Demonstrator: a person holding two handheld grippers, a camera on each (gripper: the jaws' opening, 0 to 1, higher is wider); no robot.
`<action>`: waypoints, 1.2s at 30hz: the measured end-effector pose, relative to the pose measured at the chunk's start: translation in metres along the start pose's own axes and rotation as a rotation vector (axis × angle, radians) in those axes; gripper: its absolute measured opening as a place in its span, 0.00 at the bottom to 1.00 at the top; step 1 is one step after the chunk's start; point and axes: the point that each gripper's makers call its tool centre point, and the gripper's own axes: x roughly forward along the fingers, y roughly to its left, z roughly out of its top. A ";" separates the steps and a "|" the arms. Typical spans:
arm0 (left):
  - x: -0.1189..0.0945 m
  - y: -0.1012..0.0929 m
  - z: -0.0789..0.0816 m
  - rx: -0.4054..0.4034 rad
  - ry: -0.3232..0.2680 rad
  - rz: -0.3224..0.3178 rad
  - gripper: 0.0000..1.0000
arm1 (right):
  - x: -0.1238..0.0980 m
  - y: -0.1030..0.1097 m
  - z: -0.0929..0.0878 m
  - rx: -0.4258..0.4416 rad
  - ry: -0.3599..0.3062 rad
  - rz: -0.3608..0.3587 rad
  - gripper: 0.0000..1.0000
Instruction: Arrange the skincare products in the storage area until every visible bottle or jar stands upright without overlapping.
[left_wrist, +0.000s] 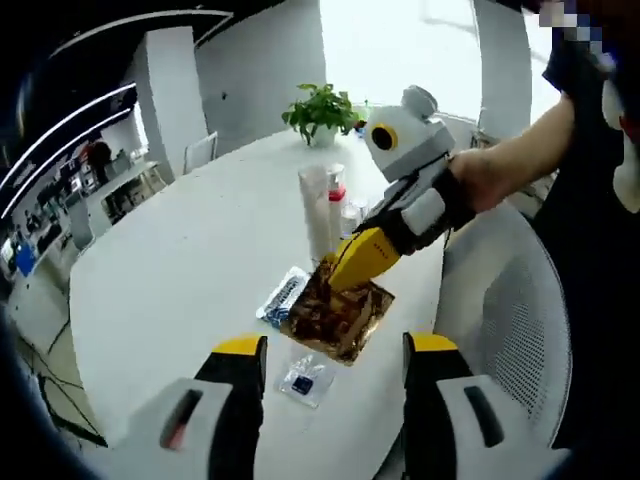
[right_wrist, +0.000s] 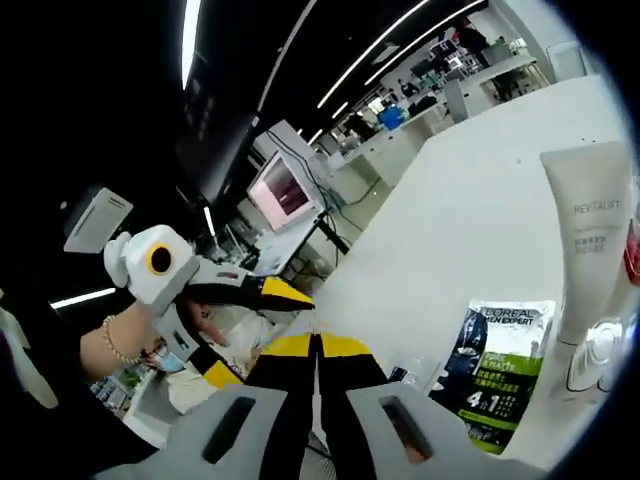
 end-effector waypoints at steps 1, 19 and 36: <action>-0.002 0.003 0.003 -0.073 -0.051 0.015 0.62 | -0.002 0.007 0.008 -0.003 -0.047 0.026 0.01; -0.019 -0.029 0.024 -0.761 -0.553 -0.109 0.48 | -0.031 0.038 0.060 0.254 -0.529 0.152 0.01; -0.022 -0.033 0.068 -0.974 -0.807 -0.164 0.23 | -0.036 0.046 0.070 0.414 -0.699 0.182 0.01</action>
